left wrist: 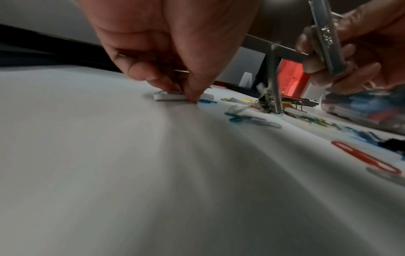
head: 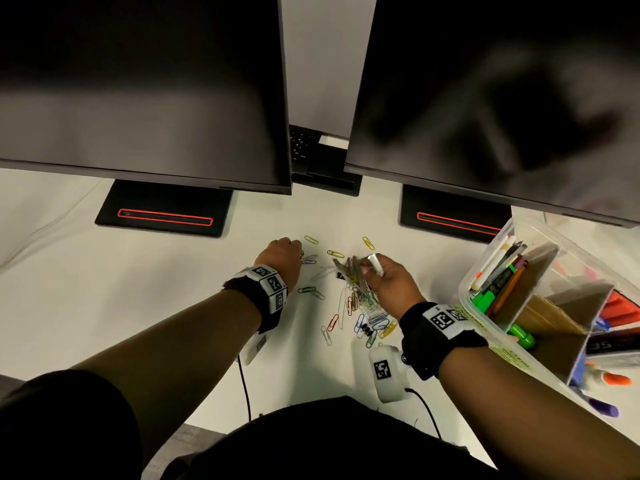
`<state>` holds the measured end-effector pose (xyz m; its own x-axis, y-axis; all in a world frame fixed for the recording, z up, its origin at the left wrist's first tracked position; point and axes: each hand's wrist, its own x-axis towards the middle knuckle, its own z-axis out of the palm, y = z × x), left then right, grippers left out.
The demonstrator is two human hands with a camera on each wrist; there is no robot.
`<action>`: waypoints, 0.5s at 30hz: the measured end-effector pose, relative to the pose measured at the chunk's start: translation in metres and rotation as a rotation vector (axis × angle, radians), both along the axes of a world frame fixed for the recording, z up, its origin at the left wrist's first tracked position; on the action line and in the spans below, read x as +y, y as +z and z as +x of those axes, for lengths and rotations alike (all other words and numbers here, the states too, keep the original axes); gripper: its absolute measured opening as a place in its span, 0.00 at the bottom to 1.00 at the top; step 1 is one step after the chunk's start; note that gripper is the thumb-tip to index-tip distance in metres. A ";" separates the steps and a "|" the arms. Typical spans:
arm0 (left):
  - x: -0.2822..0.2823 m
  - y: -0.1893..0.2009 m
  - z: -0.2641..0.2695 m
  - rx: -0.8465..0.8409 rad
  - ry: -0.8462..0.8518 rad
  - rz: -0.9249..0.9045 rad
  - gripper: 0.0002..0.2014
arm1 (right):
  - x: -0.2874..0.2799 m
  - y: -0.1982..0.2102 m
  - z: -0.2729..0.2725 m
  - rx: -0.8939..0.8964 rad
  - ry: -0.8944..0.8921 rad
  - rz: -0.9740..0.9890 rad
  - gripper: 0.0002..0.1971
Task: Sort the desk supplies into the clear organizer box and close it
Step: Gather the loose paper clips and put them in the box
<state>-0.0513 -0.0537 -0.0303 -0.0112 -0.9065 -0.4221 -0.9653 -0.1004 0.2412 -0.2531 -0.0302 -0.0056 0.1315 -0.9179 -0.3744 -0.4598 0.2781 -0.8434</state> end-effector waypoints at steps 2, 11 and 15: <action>-0.001 0.002 -0.001 0.002 -0.012 -0.018 0.13 | -0.003 0.004 -0.005 -0.120 -0.130 0.090 0.09; -0.005 0.025 -0.021 0.111 -0.028 -0.034 0.18 | -0.006 0.013 -0.008 -0.440 -0.340 0.291 0.09; -0.005 0.018 -0.028 0.194 -0.017 0.067 0.21 | -0.002 0.007 -0.014 -0.482 -0.433 0.311 0.10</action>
